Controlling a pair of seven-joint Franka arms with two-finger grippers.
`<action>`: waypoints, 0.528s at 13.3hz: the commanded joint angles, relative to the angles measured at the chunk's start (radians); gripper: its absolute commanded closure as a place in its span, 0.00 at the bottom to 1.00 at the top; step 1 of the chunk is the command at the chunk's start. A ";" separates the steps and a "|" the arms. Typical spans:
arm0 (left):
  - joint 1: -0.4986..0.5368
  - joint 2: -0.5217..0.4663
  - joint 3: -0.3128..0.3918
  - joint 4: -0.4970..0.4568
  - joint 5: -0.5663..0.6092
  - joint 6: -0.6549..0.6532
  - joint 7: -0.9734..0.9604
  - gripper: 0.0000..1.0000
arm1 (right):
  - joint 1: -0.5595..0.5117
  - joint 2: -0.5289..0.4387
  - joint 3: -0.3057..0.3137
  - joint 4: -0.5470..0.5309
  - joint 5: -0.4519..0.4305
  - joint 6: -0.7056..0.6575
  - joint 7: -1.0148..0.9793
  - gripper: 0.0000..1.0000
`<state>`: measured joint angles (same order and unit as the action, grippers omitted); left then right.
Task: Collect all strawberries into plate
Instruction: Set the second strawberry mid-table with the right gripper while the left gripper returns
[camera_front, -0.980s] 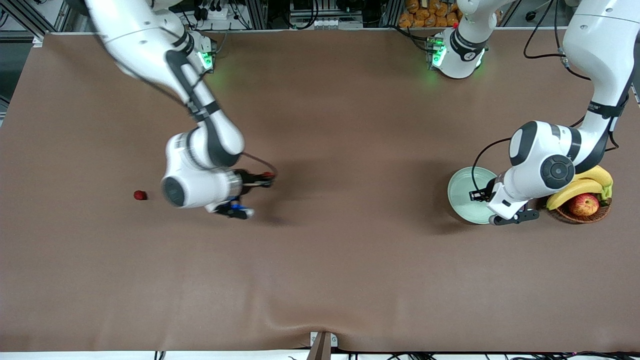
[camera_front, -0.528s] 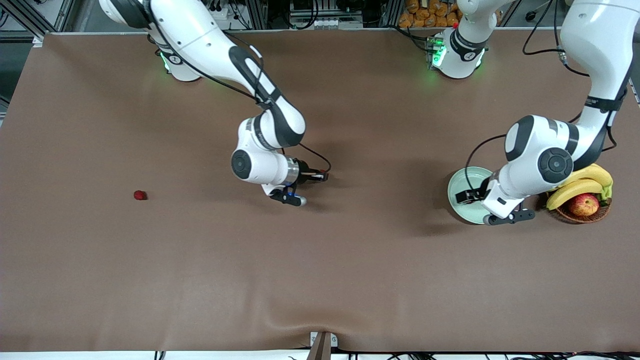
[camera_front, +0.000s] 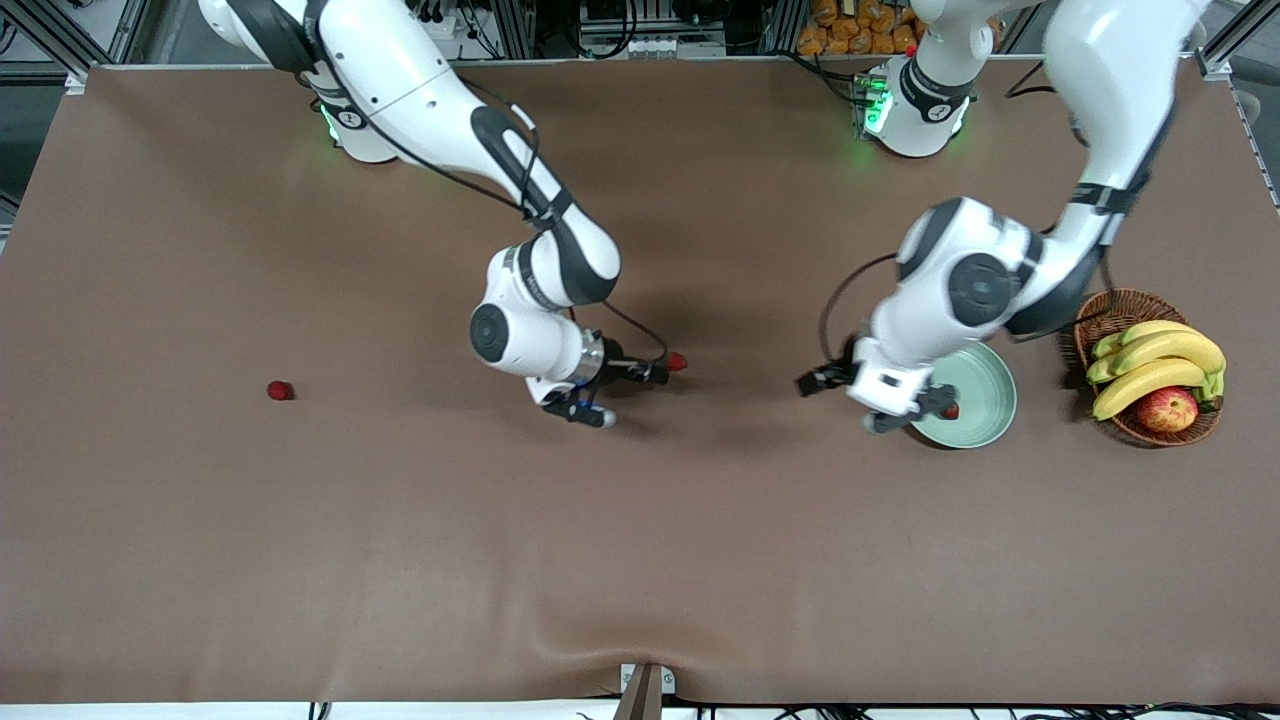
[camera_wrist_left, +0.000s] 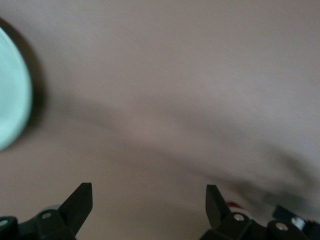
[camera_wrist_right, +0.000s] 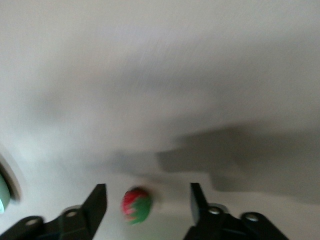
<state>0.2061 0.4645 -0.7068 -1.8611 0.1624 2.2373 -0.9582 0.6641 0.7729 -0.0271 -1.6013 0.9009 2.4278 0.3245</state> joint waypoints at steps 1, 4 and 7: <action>-0.089 0.098 0.006 0.110 0.000 -0.013 -0.129 0.00 | -0.111 -0.064 0.007 -0.064 -0.017 -0.103 -0.012 0.00; -0.250 0.210 0.056 0.242 0.003 -0.004 -0.310 0.00 | -0.259 -0.133 -0.007 -0.153 -0.150 -0.130 -0.012 0.00; -0.504 0.247 0.250 0.290 0.000 0.056 -0.468 0.00 | -0.420 -0.204 -0.008 -0.184 -0.467 -0.225 -0.013 0.00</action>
<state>-0.1541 0.6739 -0.5687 -1.6284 0.1625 2.2661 -1.3414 0.3245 0.6564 -0.0521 -1.7182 0.5847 2.2581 0.3164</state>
